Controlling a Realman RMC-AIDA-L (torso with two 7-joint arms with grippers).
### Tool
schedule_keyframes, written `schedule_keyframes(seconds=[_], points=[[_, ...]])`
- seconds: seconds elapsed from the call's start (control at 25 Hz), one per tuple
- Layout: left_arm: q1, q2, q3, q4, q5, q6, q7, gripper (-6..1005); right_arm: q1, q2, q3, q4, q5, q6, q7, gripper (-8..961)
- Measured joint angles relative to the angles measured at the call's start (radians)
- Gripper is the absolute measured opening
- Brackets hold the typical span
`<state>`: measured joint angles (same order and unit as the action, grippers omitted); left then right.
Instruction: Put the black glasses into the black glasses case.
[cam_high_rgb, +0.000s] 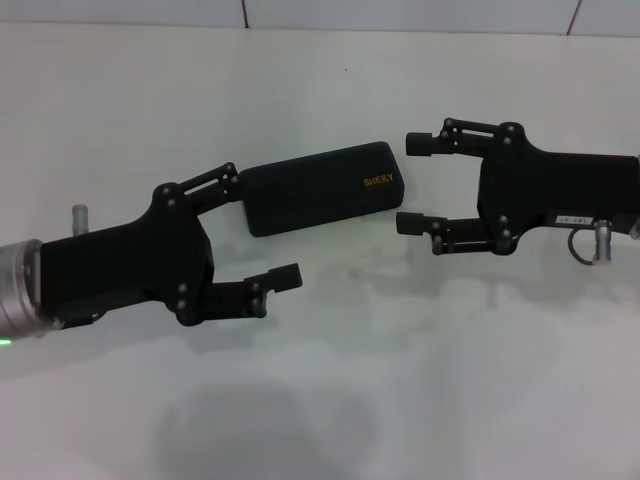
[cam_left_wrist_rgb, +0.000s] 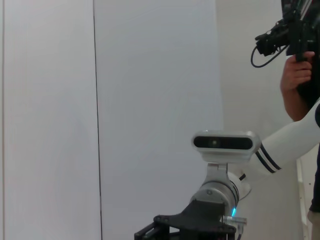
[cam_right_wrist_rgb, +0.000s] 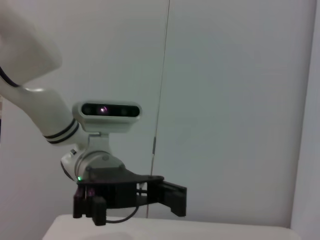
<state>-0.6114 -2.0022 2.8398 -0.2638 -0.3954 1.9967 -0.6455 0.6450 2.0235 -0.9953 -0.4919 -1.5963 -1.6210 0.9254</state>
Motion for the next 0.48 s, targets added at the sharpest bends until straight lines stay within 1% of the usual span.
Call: schedule_keyframes(seconds=[0.2,0.28,0.32,0.36,0.48], points=[[-0.006,-0.006,-0.001,0.000,-0.002,-0.006,0.002,887,0.001,0.000,-0.001,0.019,0.001,0.006,-0.047,782],[-0.006,-0.011,-0.004,0.001,-0.008,-0.019,0.003,884,0.004,0.000,-0.001,0.027,0.003,0.006,-0.073,782],[-0.006,-0.021,-0.004,0.001,-0.026,-0.040,0.001,884,0.005,0.000,-0.001,0.030,0.003,0.008,-0.081,782],[-0.006,-0.021,-0.004,0.001,-0.026,-0.040,0.001,884,0.006,0.001,-0.001,0.037,0.003,0.011,-0.087,782],[-0.010,-0.036,-0.001,0.000,-0.045,-0.072,-0.002,884,0.020,0.002,-0.001,0.065,0.004,0.034,-0.112,782]])
